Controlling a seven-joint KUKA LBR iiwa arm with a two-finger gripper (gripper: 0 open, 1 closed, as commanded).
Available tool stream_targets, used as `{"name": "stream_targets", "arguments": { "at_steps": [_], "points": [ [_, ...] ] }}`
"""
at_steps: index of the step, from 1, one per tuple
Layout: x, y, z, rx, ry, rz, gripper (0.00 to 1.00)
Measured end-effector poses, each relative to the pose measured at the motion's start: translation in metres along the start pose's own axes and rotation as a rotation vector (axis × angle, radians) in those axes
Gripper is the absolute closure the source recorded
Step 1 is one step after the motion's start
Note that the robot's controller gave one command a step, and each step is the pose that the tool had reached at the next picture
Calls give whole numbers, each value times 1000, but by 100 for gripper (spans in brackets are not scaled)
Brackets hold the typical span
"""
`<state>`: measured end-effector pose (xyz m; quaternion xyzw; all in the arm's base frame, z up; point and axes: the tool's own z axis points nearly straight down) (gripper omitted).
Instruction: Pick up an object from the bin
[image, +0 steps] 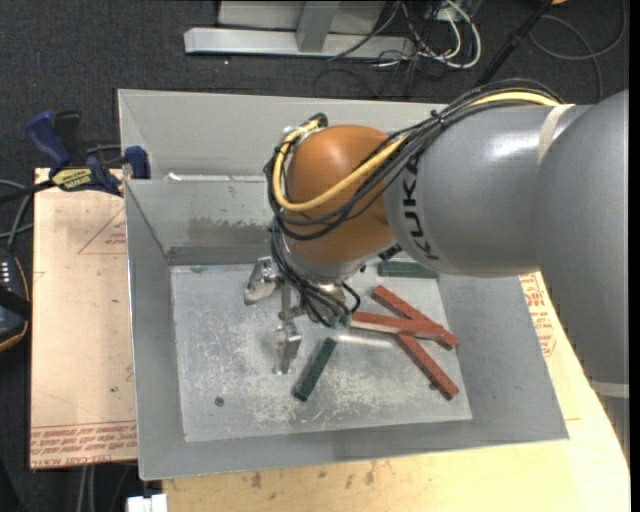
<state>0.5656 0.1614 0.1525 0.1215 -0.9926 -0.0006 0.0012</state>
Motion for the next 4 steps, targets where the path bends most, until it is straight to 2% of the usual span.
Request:
{"name": "stream_targets", "arguments": {
  "at_steps": [1, 2, 3, 4],
  "points": [
    [21, -13, 45, 0, -10, -4, 0],
    [32, -19, 67, -2, 2, -3, 0],
    [-7, -43, 45, 4, -1, -109, 0],
    [28, -54, 58, 0, -8, -126, 0]
  ]
}}
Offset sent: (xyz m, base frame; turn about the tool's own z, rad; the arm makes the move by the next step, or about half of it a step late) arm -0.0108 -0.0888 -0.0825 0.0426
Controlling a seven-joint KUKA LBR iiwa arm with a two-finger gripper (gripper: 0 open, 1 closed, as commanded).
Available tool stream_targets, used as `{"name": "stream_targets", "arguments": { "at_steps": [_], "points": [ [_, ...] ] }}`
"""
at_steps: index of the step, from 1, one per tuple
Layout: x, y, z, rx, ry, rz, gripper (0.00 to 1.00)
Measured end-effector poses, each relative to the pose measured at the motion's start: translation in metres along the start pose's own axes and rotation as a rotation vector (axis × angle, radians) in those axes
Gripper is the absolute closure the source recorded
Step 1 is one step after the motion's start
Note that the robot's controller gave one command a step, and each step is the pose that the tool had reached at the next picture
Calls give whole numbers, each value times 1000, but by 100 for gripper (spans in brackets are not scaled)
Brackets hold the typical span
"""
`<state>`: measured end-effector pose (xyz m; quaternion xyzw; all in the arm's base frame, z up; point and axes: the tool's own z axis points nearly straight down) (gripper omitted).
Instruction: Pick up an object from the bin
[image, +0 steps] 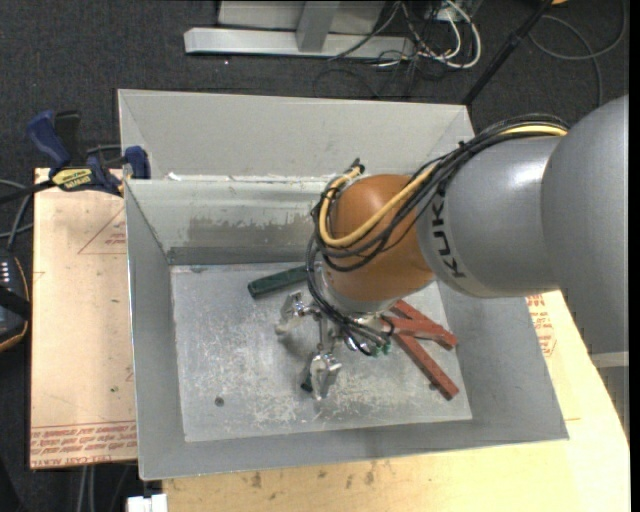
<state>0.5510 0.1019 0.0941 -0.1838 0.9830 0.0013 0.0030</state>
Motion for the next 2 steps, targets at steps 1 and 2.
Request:
{"name": "stream_targets", "arguments": {
  "at_steps": [1, 2],
  "points": [
    [-9, -43, 13, 1, -16, -74, 100],
    [-9, -44, 13, 1, -16, -74, 100]
  ]
}}
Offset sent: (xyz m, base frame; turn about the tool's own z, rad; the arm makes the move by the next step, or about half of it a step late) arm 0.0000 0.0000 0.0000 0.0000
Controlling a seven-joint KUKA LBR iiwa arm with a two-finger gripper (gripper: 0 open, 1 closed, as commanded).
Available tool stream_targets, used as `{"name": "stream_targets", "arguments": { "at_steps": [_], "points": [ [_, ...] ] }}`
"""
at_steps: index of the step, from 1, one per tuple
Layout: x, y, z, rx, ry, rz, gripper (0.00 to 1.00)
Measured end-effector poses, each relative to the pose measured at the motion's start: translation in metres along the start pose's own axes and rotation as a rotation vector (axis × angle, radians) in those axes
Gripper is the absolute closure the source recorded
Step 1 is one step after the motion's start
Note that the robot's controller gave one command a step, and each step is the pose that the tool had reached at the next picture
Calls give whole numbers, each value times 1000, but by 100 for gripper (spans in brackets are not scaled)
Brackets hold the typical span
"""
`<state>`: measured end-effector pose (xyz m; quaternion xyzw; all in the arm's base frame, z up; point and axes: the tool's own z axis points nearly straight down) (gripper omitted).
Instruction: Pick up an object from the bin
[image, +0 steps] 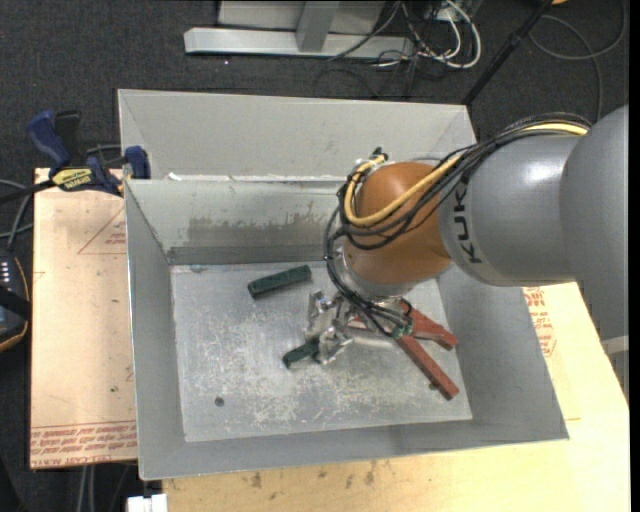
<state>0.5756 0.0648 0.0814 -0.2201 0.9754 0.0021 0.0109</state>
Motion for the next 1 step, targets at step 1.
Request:
{"name": "stream_targets", "arguments": {
  "at_steps": [1],
  "points": [
    [-8, 15, -174, 2, 11, 27, 100]
  ]
}}
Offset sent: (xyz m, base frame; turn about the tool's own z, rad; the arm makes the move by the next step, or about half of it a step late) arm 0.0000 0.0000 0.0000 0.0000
